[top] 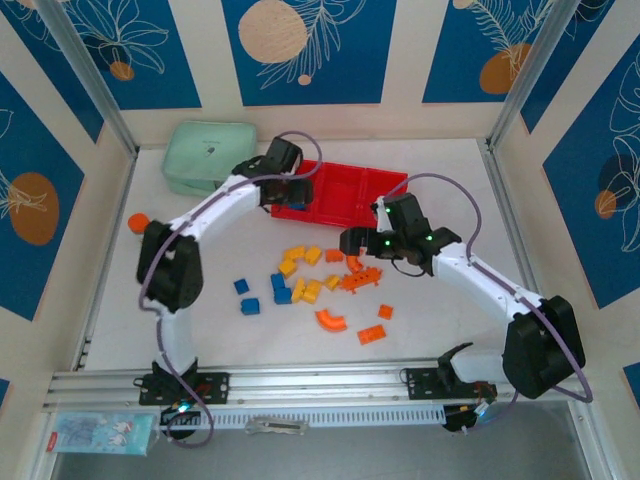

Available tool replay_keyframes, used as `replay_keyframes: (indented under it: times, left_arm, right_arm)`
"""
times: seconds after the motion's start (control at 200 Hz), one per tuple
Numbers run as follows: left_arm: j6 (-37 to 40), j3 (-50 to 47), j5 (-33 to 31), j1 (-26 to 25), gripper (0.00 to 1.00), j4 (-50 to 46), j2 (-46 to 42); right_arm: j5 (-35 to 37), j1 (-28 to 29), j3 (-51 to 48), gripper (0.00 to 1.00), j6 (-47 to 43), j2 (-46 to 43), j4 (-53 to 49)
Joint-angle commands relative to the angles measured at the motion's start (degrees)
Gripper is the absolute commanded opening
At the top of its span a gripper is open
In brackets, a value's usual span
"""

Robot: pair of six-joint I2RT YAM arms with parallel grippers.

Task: Sort the legos into containers by color
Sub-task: Pick up the lego from the center of the table.

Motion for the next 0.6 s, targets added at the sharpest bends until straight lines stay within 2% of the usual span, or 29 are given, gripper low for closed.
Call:
replay_keyframes:
  times: [0.0, 0.27, 0.44, 0.595]
  left_arm:
    - [-2.04, -10.2, 3.13, 0.07, 0.68, 1.28, -7.61]
    - [-7.47, -33.84, -1.77, 0.01, 0.72, 1.08, -21.61]
    - [-12.48, -44.14, -3.87, -0.11, 0.74, 2.13, -26.51]
    - [-15.65, -48.57, -4.8, -0.19, 0.76, 2.85, -27.32]
  right_arm:
    - [-0.29, 2.71, -0.9, 0.99, -0.32, -1.99, -1.88]
    - [0.32, 10.22, -5.52, 0.99, 1.38, -0.39, 2.0]
    - [0.23, 15.04, -6.63, 0.99, 2.35, 2.29, 5.37]
    - [0.73, 18.93, -5.38, 0.99, 2.47, 5.05, 6.73]
